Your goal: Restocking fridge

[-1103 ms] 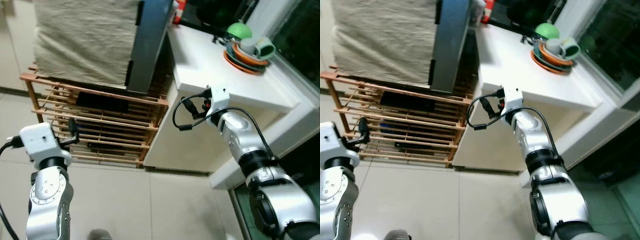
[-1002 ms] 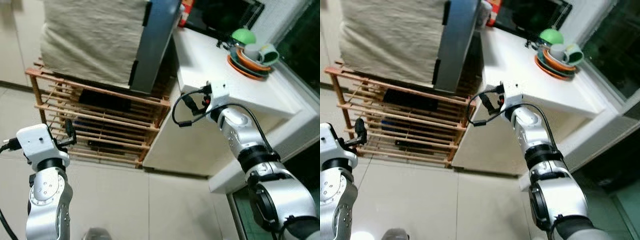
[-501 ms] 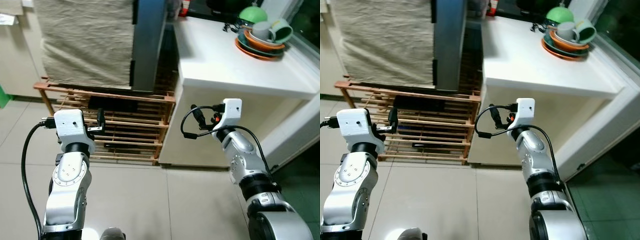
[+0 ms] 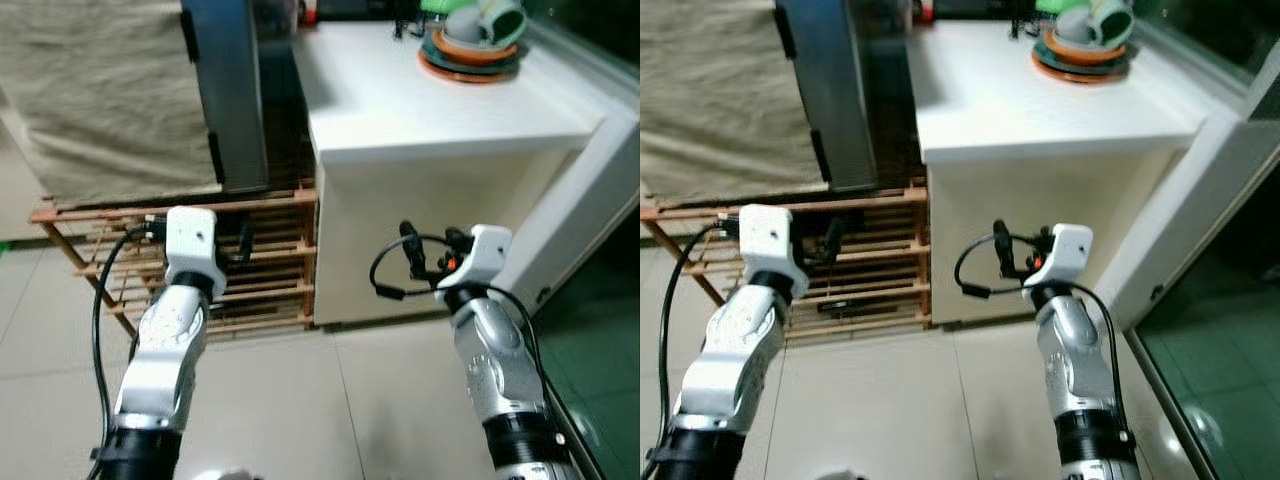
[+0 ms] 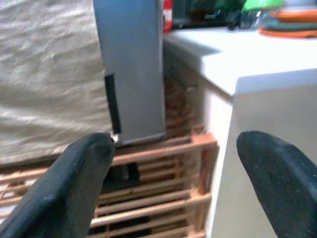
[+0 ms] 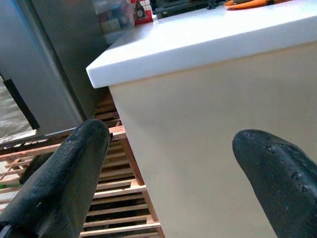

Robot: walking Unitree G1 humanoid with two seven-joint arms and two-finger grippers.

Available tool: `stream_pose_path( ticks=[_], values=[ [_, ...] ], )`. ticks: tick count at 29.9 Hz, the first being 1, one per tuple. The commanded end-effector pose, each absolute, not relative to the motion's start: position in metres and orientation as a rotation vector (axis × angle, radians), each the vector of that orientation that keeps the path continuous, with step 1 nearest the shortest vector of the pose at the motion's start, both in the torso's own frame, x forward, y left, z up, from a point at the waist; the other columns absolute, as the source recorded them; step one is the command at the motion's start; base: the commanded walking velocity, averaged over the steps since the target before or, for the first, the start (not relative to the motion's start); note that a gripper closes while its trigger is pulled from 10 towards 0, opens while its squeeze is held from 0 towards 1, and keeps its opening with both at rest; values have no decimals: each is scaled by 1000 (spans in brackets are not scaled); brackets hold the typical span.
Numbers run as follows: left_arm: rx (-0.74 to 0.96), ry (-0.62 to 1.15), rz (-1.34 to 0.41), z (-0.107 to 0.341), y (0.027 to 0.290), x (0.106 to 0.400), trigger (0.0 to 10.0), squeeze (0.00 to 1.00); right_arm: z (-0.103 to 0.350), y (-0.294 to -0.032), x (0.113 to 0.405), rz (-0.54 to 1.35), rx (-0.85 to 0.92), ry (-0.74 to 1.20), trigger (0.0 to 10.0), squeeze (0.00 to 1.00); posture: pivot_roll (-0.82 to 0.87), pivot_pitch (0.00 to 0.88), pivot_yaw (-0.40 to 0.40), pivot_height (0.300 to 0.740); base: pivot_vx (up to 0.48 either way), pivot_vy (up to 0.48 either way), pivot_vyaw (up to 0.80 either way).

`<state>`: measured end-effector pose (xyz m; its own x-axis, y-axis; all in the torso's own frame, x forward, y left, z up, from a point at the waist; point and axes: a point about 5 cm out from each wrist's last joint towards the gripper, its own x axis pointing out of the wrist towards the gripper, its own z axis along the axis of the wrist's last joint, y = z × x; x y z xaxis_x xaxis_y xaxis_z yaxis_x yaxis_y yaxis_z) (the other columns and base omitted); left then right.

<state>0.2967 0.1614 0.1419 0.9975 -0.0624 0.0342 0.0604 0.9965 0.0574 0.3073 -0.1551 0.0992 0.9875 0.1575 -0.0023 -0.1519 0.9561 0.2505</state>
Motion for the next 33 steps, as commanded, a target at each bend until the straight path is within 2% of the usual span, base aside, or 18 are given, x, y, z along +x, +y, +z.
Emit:
stream_pose_path(
  ticks=[1,10,27,30,33],
  values=[
    [39,-47,-54,144,168,299,10000,0,107,-155,310,142,256,4,10000,0,-30,0,9,740,0,480,0],
    [-41,44,18,128,180,310,10000,0,100,-156,303,124,265,36,10000,0,-54,0,28,740,0,480,0],
    [-68,54,70,124,187,317,10000,0,103,-154,307,155,250,53,10000,0,-40,0,3,740,0,479,0],
    [-22,52,77,124,187,317,10000,0,103,-151,308,183,237,55,10000,0,-37,0,-1,740,0,475,0],
    [70,27,88,126,188,317,10000,0,103,-147,307,208,223,56,10000,0,-31,0,0,740,0,0,0]
  ],
)
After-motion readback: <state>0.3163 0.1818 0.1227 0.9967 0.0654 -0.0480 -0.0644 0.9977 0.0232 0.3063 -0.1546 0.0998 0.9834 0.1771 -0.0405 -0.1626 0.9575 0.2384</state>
